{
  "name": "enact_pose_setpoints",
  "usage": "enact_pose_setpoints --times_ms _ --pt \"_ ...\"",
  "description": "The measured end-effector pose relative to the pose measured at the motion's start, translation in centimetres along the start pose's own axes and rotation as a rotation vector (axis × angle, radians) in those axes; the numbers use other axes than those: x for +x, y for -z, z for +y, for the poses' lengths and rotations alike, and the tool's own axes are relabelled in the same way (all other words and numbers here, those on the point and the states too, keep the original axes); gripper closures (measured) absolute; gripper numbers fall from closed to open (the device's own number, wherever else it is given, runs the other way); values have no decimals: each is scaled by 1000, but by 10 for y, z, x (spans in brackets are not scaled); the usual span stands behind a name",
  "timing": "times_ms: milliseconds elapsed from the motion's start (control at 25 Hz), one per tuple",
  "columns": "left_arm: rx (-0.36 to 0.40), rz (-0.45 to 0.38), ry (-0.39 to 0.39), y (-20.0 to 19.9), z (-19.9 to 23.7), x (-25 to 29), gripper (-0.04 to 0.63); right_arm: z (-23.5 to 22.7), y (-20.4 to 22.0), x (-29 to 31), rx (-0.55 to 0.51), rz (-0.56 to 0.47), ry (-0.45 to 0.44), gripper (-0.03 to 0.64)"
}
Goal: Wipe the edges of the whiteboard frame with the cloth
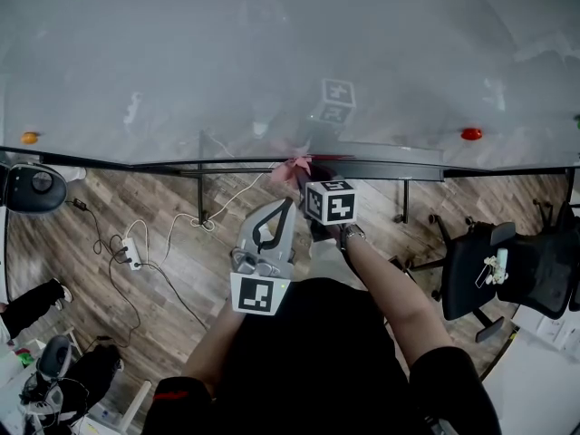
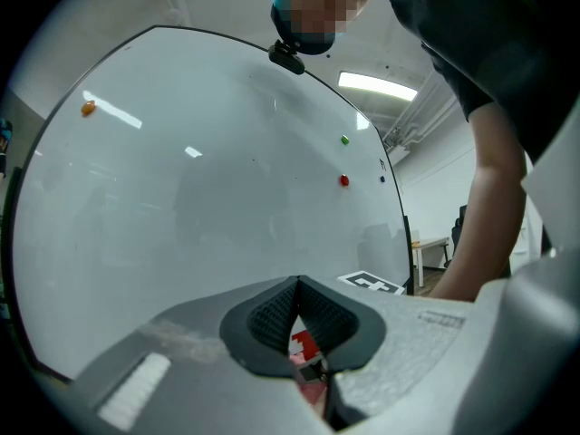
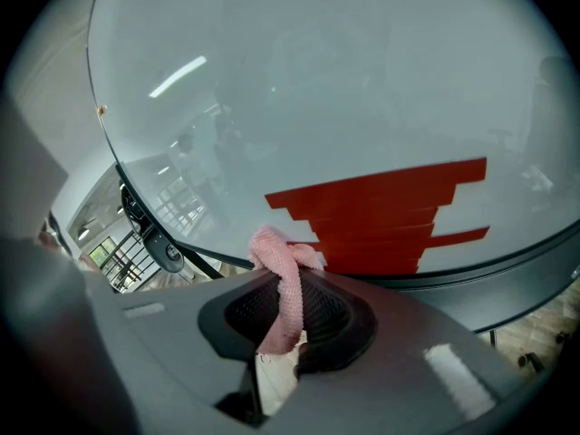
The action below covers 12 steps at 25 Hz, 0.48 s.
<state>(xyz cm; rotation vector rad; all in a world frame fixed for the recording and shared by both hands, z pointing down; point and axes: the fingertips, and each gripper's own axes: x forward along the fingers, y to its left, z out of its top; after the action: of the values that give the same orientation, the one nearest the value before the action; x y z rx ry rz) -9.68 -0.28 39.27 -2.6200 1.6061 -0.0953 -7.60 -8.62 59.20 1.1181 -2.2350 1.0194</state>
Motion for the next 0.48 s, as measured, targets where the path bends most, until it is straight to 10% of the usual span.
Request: enact_pose_setpoints --times_ms 480 --pt "-1 5 28 3 -8 5 595 -23 4 -8 31 -5 40 565"
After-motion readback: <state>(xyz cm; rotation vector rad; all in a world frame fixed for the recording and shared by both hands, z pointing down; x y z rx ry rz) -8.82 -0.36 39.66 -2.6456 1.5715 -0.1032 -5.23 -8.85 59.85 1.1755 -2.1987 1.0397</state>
